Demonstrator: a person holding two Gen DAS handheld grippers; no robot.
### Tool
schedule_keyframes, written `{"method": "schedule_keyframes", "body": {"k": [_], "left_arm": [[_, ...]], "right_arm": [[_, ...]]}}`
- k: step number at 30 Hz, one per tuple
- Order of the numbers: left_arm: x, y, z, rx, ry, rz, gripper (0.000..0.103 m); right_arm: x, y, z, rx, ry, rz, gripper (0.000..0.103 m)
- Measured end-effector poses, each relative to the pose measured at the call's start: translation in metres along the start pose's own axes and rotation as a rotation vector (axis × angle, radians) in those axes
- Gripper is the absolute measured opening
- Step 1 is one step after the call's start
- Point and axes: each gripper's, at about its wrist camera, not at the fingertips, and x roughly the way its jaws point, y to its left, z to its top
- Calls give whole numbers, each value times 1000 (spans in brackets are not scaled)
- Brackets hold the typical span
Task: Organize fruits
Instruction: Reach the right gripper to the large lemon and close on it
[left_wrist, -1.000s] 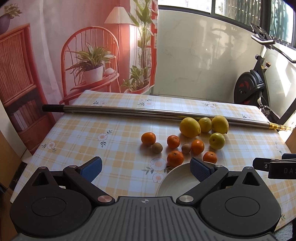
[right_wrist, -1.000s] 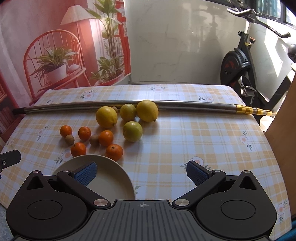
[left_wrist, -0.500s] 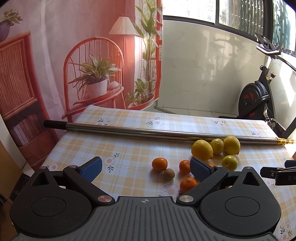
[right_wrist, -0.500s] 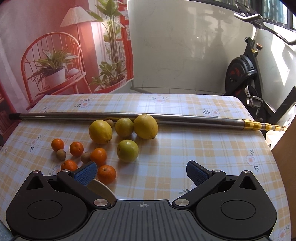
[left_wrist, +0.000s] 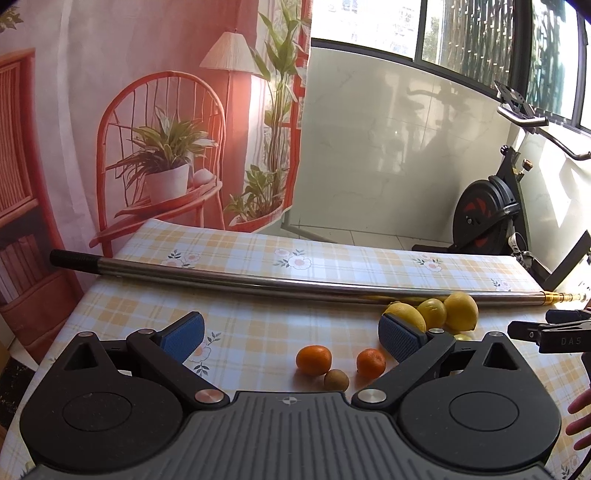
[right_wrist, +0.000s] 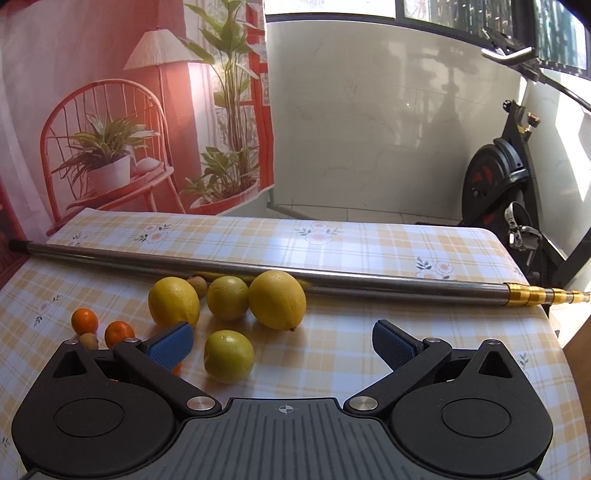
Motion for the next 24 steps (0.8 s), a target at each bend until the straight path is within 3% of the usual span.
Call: {"method": "schedule_keyframes", "body": {"k": [5, 11, 18, 24], "left_arm": [[21, 1, 0, -13, 87, -17, 98], [34, 12, -1, -73, 124, -11, 98], [48, 8, -2, -59, 160, 21, 98], [59, 1, -4, -24, 158, 48, 97]], "right_arm": [[22, 4, 4, -55, 101, 57, 103], [34, 4, 0, -56, 125, 87, 103], [39, -4, 8, -110, 27, 57, 103], [66, -17, 16, -128, 10, 66, 102]]}}
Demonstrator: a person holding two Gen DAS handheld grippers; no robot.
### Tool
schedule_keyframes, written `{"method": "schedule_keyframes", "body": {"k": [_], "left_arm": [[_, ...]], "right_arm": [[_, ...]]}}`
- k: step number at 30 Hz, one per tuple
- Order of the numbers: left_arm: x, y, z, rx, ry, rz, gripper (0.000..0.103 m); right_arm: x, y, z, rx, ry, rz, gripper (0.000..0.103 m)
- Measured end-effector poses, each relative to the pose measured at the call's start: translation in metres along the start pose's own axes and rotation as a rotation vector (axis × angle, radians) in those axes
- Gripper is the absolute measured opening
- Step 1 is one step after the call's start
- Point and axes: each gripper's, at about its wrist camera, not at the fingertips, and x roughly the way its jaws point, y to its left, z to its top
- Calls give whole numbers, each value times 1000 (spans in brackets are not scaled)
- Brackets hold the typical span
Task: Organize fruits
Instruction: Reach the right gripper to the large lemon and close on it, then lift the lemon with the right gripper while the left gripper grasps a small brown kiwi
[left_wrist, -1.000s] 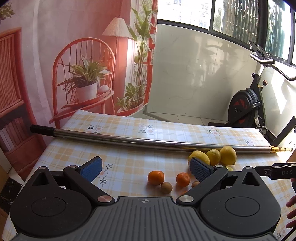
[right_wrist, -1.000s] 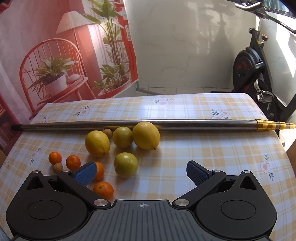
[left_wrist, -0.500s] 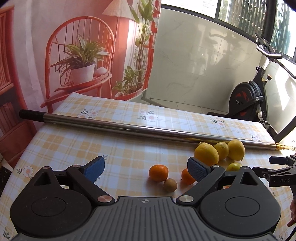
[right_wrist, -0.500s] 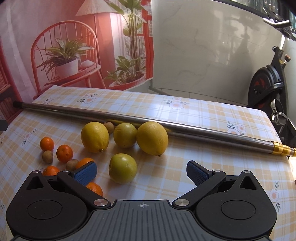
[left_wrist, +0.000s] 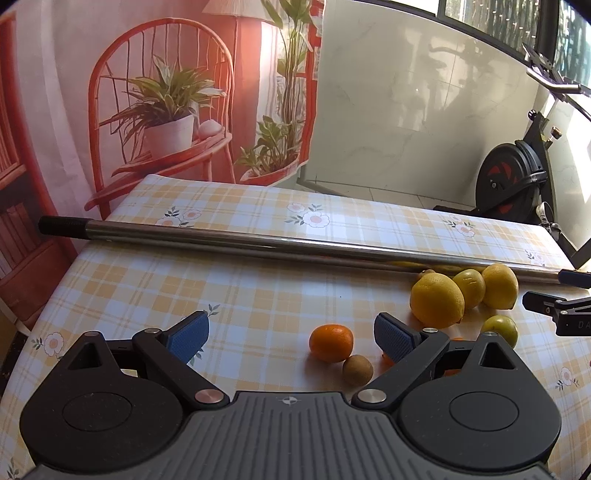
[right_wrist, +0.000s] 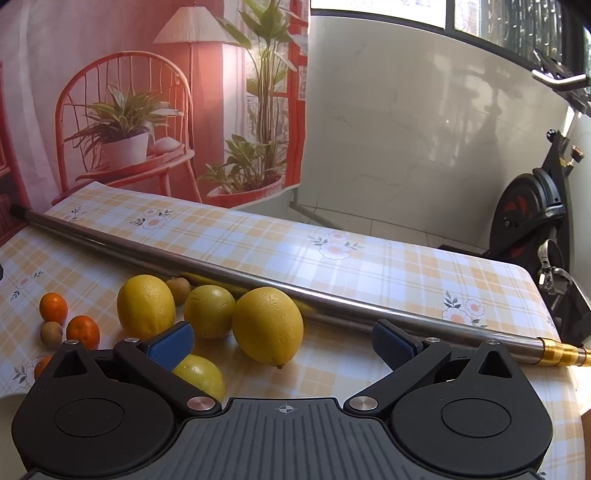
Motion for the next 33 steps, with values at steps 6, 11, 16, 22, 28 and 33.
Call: {"method": "schedule_keyframes", "body": {"k": [6, 11, 16, 22, 28, 33], "left_arm": [[8, 1, -3, -27, 9, -24, 95], [14, 4, -6, -46, 29, -41, 90], [19, 5, -9, -74, 44, -61, 85], [25, 2, -15, -71, 72, -66, 83], [26, 2, -20, -77, 82, -102, 77], [24, -2, -23, -61, 80, -121, 75]], "right_arm": [[24, -6, 6, 6, 11, 16, 88], [40, 2, 8, -43, 36, 36, 71], [50, 9, 10, -63, 47, 39, 66], [55, 6, 11, -36, 46, 36, 67], [54, 3, 8, -23, 57, 55, 65], [49, 11, 8, -66, 56, 64, 52]]}}
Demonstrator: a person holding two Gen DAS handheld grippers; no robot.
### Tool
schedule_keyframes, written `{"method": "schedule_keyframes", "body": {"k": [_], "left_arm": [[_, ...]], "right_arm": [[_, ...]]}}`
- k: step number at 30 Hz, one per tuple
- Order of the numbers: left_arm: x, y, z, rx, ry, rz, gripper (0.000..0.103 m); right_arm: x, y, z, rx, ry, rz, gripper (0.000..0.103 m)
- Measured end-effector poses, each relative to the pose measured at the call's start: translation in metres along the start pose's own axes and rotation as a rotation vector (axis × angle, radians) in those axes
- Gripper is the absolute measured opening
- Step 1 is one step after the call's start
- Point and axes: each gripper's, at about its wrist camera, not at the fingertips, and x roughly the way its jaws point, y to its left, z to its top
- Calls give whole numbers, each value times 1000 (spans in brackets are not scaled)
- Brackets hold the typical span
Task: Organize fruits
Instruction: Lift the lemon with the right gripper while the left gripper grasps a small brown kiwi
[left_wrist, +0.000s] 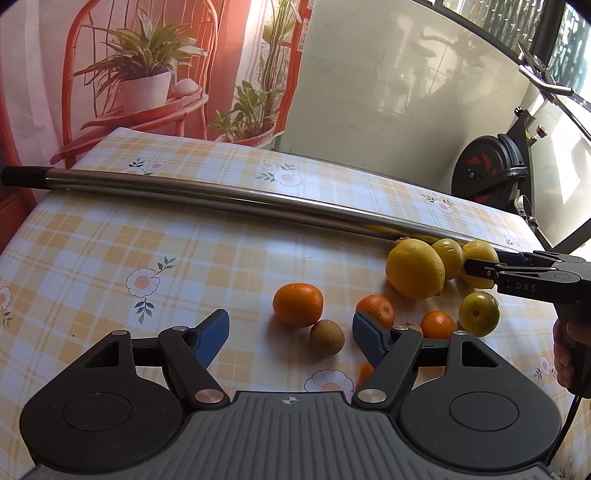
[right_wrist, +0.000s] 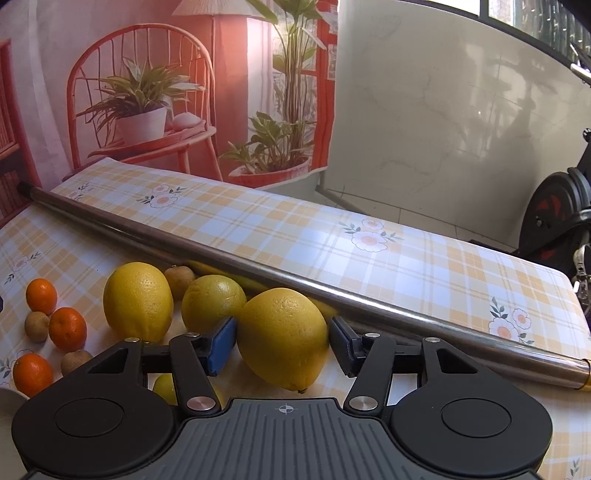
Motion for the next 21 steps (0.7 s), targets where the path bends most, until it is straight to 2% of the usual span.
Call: {"method": "schedule_keyframes", "body": {"k": [6, 12, 18, 21], "left_arm": [[3, -2, -3, -8, 16, -27, 74], [4, -1, -5, -22, 23, -38, 72], [1, -1, -6, -20, 13, -50, 72], [1, 0, -6, -15, 13, -54, 72]], "right_arm": [[1, -1, 0, 14, 11, 11, 56], [-4, 0, -1, 4, 33, 12, 52], [-19, -9, -4, 115, 84, 14, 52], [-22, -9, -9, 100, 109, 23, 52]]}}
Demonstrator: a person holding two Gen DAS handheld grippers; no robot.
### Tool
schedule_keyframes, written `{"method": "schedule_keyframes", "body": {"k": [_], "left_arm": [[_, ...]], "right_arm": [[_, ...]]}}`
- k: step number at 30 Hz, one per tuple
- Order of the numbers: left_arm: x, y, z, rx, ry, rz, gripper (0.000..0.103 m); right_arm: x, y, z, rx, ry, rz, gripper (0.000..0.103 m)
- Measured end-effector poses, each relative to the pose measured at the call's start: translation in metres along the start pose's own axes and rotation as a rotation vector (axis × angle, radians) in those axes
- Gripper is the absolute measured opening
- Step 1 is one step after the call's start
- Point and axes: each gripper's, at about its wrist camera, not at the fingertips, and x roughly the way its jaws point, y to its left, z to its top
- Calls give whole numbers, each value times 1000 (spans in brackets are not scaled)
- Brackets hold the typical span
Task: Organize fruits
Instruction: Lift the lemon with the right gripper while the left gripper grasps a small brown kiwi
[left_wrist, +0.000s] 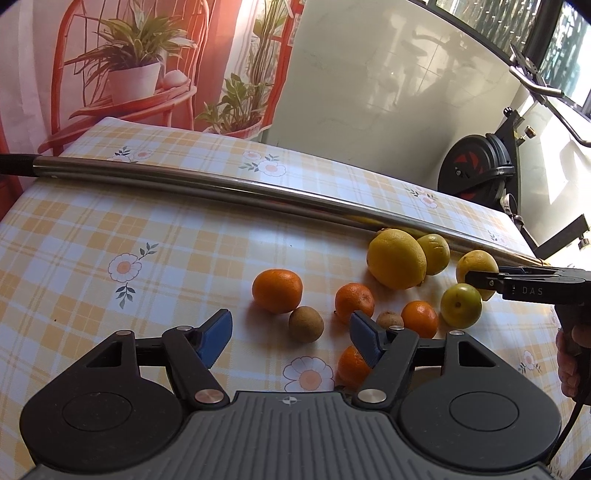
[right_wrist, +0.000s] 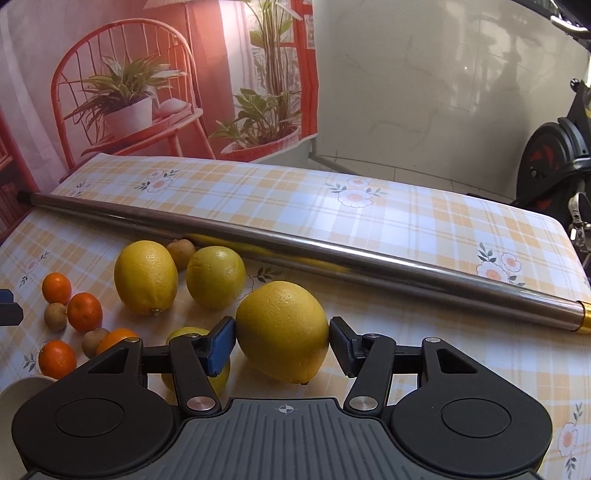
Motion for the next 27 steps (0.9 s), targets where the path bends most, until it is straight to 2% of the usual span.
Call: {"method": "schedule_keyframes", "body": {"k": [7, 21, 24, 25, 27], "left_arm": [[2, -3, -2, 8, 12, -24, 70], [13, -8, -10, -19, 59, -90, 58], [18, -5, -7, -46, 51, -76, 52], [20, -4, -6, -56, 49, -67, 46], [24, -1, -2, -90, 46, -57, 44]], "right_arm": [[4, 8, 4, -59, -17, -15, 53], [8, 6, -3, -17, -42, -12, 52], [-1, 6, -8, 12, -68, -15, 52], [-4, 5, -9, 19, -78, -16, 52], [-9, 4, -11, 34, -92, -15, 52]]}}
